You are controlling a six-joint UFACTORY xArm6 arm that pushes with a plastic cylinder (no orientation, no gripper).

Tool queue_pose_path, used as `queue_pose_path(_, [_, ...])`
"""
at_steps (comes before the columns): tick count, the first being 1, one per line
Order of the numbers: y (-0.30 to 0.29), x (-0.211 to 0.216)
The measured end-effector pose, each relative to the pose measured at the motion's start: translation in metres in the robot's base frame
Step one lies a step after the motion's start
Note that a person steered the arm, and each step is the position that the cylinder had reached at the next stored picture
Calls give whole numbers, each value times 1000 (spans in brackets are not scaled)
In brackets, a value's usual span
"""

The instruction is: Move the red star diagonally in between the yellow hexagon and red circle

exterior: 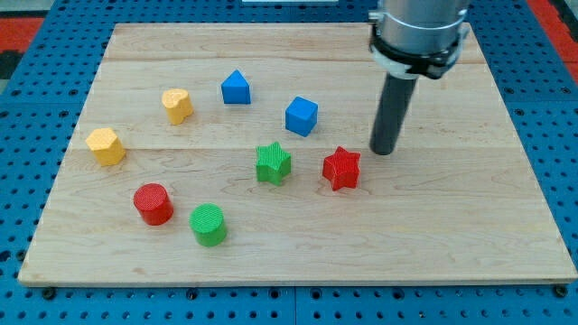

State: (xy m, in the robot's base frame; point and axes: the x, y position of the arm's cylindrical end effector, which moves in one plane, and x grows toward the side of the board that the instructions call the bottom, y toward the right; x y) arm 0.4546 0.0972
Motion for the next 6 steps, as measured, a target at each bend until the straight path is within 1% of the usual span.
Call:
queue_pose_path(1, [-35, 42])
queue_pose_path(2, [-63, 62])
queue_pose_path(3, [-112, 62])
queue_pose_path(4, [-119, 77])
queue_pose_path(5, [-148, 75])
queue_pose_path(6, [-186, 49])
